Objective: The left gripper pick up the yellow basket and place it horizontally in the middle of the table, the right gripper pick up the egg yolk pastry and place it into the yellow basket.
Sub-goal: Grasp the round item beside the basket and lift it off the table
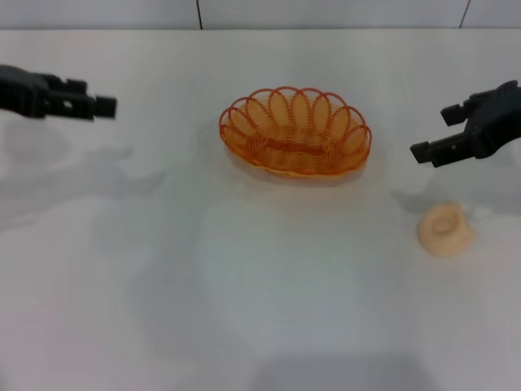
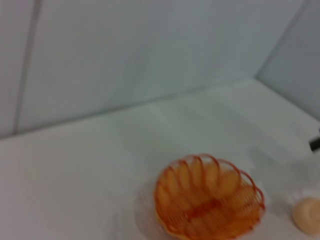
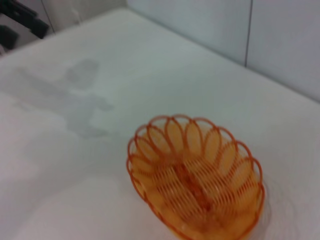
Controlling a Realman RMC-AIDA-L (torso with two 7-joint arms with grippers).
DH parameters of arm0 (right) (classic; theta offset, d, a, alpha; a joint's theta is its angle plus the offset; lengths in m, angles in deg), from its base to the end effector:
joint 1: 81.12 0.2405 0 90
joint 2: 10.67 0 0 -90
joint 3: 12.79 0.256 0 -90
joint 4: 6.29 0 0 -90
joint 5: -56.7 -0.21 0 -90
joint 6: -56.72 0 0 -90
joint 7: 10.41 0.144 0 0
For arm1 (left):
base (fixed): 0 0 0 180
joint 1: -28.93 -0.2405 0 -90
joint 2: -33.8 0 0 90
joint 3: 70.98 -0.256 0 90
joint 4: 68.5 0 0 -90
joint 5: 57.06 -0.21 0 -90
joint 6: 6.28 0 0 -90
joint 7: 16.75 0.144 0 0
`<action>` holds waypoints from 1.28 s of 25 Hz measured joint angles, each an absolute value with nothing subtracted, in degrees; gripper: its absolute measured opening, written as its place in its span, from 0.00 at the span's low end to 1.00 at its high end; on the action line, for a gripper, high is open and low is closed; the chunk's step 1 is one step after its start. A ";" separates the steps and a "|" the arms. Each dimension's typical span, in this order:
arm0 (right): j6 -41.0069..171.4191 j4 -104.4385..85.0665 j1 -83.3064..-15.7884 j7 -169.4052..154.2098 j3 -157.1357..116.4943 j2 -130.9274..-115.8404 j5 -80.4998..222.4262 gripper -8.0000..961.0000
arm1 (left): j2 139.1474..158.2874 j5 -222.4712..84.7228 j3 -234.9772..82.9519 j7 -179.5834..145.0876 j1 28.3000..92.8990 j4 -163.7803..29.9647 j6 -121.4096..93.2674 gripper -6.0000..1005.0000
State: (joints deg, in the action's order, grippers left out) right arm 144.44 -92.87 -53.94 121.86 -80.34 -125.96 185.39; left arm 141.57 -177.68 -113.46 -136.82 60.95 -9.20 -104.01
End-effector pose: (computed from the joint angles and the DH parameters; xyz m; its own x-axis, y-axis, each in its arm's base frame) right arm 0.1713 0.3543 0.0659 0.8728 -0.4753 -0.1111 -0.4792 -0.7911 -0.3801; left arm -0.2451 0.3611 0.1237 0.7028 0.6233 0.3429 0.7003 -0.6909 -0.1794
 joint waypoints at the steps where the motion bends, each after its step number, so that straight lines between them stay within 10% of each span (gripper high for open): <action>1: 144.71 -93.19 -53.63 122.93 -80.95 -125.98 186.71 0.83 | 141.85 -178.35 -113.69 -136.69 61.24 -8.93 -104.59 0.82; 32: 146.56 -85.26 -51.20 130.32 -86.22 -126.33 197.45 0.74 | 143.72 -179.29 -114.24 -135.12 61.28 -8.53 -103.80 0.81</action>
State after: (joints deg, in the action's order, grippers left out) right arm 146.56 -85.26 -51.20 130.32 -86.22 -126.33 197.45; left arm 143.72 -179.29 -114.24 -135.12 61.28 -8.53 -103.80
